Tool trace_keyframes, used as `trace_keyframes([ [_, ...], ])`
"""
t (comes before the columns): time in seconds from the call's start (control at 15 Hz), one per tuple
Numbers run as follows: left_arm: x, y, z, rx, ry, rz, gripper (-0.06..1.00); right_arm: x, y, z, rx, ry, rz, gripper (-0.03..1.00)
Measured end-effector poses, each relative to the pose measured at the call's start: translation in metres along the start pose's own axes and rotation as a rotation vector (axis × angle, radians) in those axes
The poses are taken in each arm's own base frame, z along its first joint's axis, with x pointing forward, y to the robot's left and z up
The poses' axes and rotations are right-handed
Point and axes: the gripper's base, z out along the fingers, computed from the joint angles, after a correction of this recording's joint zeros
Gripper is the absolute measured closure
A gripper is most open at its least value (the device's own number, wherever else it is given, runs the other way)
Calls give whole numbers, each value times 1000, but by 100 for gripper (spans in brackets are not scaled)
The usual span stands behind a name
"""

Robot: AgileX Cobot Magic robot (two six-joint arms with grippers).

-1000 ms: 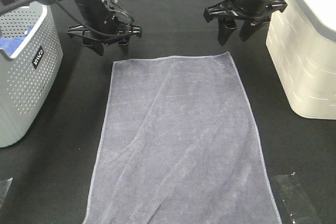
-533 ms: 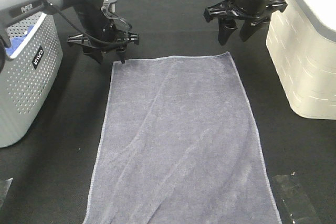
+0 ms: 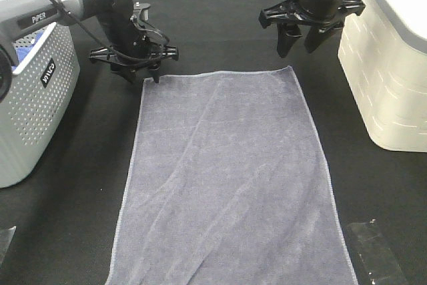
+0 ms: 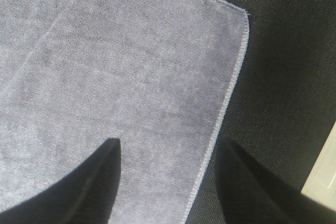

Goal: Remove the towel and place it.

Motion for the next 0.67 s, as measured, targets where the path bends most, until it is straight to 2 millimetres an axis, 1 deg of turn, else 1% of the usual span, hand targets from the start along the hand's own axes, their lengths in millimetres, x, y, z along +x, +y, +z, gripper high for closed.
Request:
trace_keyframes([
  [0.4, -1, 0, 0, 4, -12, 0, 47, 0, 0, 0, 0, 1, 1, 45],
  [0.67, 4, 2, 12, -8, 10, 3, 51, 0, 0, 0, 0, 1, 1, 45],
])
